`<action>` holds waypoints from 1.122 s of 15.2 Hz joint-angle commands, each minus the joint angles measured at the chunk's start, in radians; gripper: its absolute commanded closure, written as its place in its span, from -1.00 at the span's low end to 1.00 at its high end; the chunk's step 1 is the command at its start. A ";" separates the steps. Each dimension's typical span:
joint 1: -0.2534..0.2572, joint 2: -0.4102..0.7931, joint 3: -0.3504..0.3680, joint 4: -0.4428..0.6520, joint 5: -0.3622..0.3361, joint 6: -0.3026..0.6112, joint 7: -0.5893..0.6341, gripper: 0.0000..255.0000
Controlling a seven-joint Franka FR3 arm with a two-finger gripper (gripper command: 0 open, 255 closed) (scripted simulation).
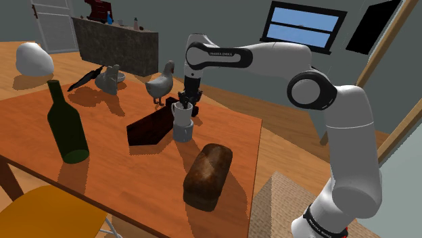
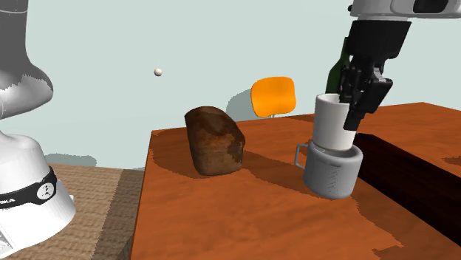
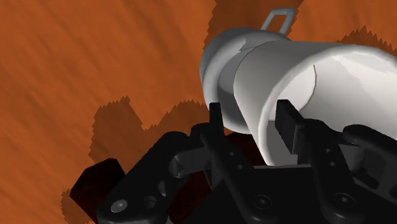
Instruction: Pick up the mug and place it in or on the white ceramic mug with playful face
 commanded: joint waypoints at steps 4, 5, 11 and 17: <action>0.000 0.001 0.000 -0.001 0.000 0.000 0.000 -1.00; 0.000 0.000 0.000 -0.001 0.000 0.000 0.000 -1.00; 0.006 0.033 -0.001 0.179 -0.003 -0.148 0.001 -1.00; 0.006 0.033 -0.001 0.180 -0.004 -0.148 0.001 -1.00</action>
